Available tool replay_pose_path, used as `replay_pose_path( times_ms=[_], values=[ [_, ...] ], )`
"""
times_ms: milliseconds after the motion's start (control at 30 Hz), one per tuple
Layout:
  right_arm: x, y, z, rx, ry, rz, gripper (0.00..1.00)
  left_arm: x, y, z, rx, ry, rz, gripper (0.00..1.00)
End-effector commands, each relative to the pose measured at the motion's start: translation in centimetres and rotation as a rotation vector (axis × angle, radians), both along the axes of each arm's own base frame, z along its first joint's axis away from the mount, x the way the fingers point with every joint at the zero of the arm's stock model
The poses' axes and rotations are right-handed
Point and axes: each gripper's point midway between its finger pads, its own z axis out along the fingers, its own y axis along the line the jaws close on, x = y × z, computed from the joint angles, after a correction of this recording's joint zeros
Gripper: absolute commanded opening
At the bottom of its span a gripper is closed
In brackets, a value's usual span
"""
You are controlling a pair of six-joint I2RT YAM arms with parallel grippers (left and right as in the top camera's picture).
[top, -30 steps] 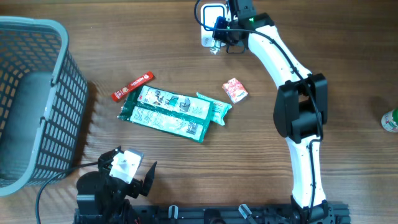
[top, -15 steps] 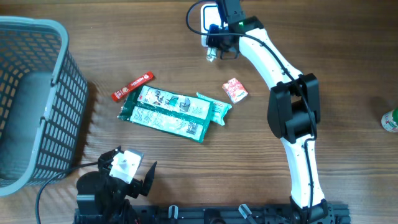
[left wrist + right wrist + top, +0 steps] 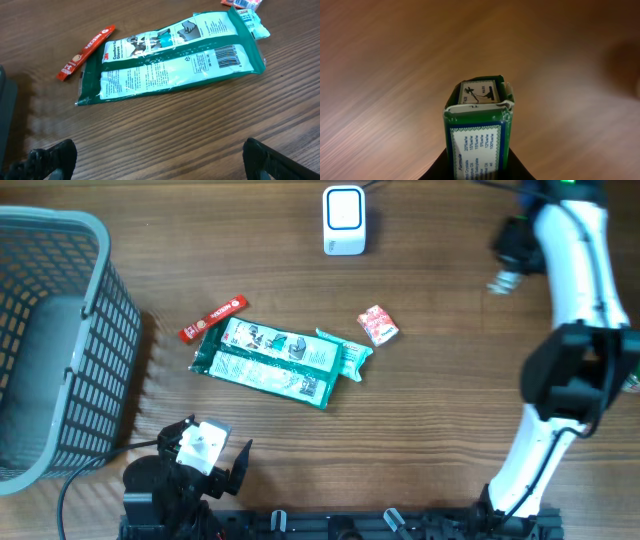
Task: Scan the item barcode
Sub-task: 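Carry the box right and place it at the right edge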
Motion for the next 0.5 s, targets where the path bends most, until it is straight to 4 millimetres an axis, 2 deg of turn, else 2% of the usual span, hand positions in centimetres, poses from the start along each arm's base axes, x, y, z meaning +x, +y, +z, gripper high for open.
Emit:
replay_pose_path(
  times_ms=[0,100,167,267,467],
  values=[
    [-4.0,-7.5,-1.7,-0.081,0.078,-0.202,0.05,0.0,-0.2,-0.1,-0.005,0.001,-0.01,1.0],
    [-7.0,-11.0,-3.1,-0.069,0.105,-0.357,0.05,0.0,-0.2,-0.1,-0.005,0.001,-0.01,1.0],
    [-8.2,-12.1,-3.6,-0.087,0.117,-0.43,0.05,0.0,-0.2,-0.1,-0.005,0.001,-0.01,1.0],
    [-9.5,-12.6,-3.8,-0.153,0.132,-0.54,0.05,0.0,-0.2,-0.1,-0.005,0.002,-0.01,1.0],
    [-9.8,-12.3,-3.7,-0.174,0.133,-0.59,0.05,0.0,-0.2,-0.1,-0.005,0.001,-0.01,1.0]
  ],
)
